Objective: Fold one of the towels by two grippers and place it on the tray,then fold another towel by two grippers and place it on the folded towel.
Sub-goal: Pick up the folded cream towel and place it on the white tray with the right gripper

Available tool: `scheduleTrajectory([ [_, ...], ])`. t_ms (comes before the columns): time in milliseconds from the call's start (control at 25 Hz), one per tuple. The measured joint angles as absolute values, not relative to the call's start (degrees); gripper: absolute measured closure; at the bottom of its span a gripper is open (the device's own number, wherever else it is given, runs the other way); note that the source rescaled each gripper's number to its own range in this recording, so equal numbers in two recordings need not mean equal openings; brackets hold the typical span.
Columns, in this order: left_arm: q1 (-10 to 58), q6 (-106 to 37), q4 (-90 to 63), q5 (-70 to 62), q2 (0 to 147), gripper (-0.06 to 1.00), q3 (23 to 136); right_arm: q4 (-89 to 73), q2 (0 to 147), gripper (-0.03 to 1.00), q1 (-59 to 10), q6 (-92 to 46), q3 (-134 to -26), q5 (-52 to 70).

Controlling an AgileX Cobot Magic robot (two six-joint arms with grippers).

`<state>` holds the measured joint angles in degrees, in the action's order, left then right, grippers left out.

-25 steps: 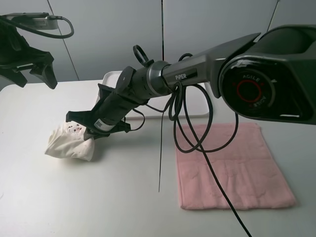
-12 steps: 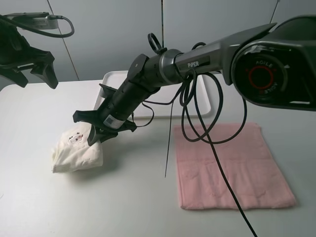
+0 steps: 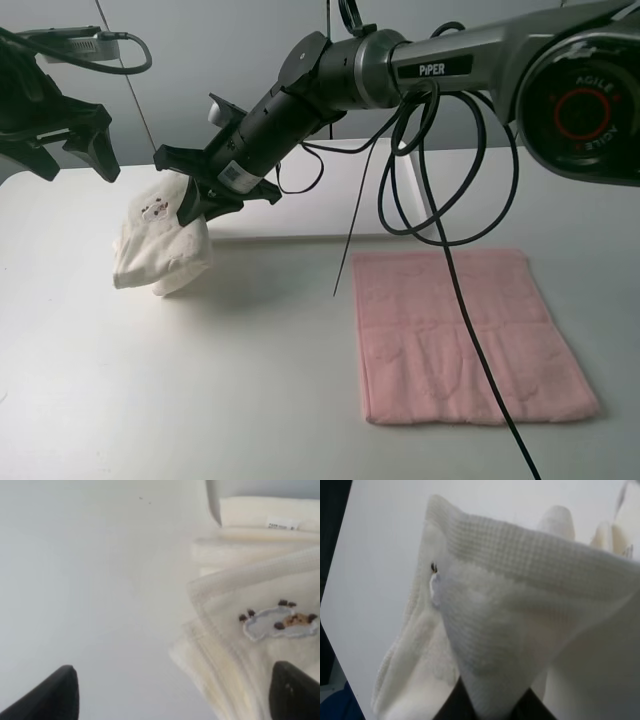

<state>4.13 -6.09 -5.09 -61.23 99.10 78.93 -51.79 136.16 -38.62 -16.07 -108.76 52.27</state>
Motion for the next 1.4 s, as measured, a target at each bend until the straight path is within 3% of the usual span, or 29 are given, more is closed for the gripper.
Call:
scheduleTrajectory([
  [240, 4.13, -6.55, -6.32, -61.33, 99.1, -0.04, 78.93, -51.68, 136.16, 0.89, -36.29, -16.07, -109.23, 51.35],
  [960, 4.13, -7.44, -7.78, -61.47, 99.1, -0.03, 78.93, -55.68, 137.54, 0.89, -18.73, -18.77, -109.36, 50.69],
  [1400, 4.13, -7.82, -8.96, -61.57, 99.1, -0.03, 78.93, -52.06, 142.89, 0.89, -17.77, -18.77, -109.36, 42.78],
])
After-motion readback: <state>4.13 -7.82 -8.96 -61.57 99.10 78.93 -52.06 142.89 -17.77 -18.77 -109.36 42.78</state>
